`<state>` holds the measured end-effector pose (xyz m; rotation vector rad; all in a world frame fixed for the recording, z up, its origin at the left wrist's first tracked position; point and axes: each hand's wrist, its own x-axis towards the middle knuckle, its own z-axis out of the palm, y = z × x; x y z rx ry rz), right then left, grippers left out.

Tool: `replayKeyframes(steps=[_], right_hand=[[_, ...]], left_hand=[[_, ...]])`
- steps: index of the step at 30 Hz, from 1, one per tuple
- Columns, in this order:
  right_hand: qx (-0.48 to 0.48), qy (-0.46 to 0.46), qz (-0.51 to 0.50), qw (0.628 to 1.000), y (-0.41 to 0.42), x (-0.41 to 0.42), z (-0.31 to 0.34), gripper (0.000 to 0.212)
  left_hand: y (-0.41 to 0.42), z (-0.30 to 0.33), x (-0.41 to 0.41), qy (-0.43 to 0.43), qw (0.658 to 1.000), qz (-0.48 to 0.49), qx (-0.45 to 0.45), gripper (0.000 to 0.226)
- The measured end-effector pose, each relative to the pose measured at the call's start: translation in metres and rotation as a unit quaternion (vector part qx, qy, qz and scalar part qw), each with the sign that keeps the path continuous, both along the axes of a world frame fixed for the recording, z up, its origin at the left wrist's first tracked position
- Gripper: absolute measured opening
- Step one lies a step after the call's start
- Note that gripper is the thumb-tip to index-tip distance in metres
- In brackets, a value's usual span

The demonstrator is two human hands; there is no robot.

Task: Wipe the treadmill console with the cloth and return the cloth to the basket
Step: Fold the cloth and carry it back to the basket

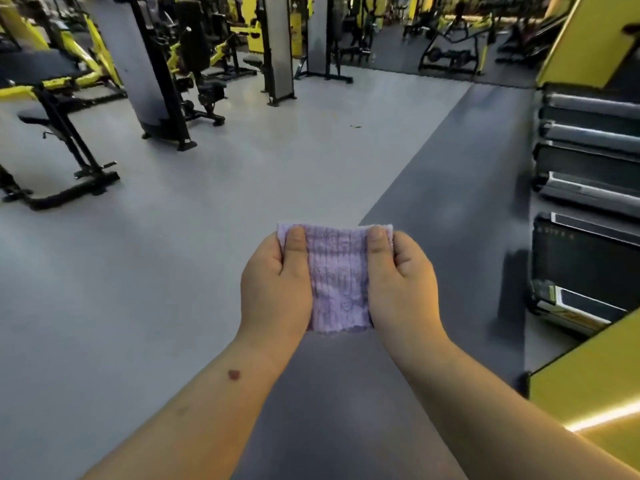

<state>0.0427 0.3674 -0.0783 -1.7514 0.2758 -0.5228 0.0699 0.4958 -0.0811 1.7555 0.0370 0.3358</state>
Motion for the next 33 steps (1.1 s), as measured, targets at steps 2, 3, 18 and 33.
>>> replayKeyframes(steps=[2, 3, 18, 33], right_hand=[[-0.010, -0.001, -0.050, 0.999, -0.031, 0.021, 0.005, 0.047], [-0.013, -0.002, -0.079, 0.997, -0.047, 0.028, 0.007, 0.047], [-0.015, -0.035, -0.585, 0.810, -0.216, -0.002, 0.037, 0.041], [-0.040, -0.091, -0.759, 0.644, -0.212, -0.126, 0.061, 0.037]], left_hand=[[-0.035, 0.006, 0.032, -0.004, 0.999, -0.053, -0.002, 0.033], [-0.054, 0.007, 0.047, -0.002, 0.997, -0.080, -0.007, 0.033], [-0.341, 0.022, 0.100, -0.006, 0.794, -0.606, -0.043, 0.040], [-0.395, 0.061, -0.034, 0.022, 0.563, -0.823, -0.073, 0.048]])
